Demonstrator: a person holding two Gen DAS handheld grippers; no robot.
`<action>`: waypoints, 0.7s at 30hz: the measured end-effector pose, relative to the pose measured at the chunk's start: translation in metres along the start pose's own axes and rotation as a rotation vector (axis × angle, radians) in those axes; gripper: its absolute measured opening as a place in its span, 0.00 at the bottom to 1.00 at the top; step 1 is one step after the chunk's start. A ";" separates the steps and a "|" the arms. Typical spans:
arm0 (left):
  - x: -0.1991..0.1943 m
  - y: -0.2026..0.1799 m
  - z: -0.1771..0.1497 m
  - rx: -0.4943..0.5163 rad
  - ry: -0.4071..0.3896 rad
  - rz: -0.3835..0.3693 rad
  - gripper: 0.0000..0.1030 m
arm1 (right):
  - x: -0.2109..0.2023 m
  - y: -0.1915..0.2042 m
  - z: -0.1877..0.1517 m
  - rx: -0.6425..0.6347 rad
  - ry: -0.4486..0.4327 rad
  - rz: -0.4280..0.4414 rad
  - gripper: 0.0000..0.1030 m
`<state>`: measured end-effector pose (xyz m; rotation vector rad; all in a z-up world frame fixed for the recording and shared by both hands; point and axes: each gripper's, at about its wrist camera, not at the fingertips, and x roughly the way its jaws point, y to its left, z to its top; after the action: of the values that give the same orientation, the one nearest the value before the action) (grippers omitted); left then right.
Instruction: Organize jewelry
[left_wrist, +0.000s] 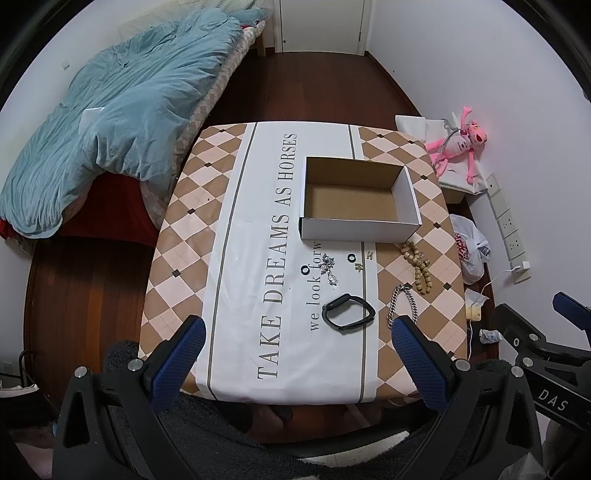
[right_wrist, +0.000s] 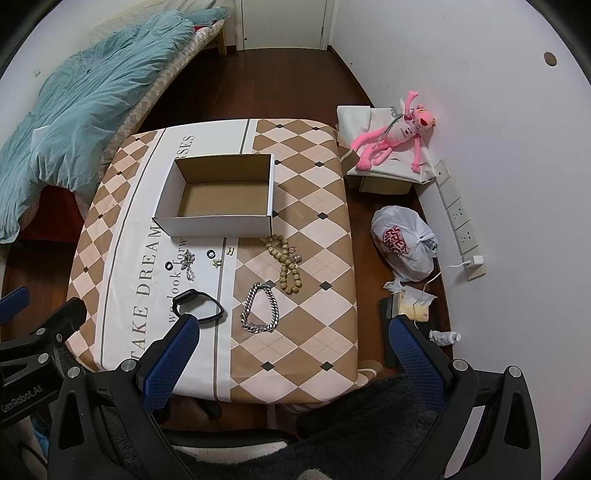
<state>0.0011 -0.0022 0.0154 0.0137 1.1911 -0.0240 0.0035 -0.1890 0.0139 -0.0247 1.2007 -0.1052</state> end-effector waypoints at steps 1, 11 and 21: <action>0.000 0.000 0.000 0.001 0.001 0.000 1.00 | 0.000 0.000 0.000 0.000 0.000 0.000 1.00; -0.002 -0.002 0.001 0.002 -0.001 0.000 1.00 | -0.002 -0.001 0.001 0.000 -0.002 -0.004 1.00; -0.007 -0.005 0.004 0.000 -0.009 -0.001 1.00 | -0.005 0.000 0.001 0.000 -0.005 -0.004 1.00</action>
<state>0.0025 -0.0071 0.0231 0.0132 1.1823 -0.0254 0.0025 -0.1886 0.0192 -0.0274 1.1961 -0.1087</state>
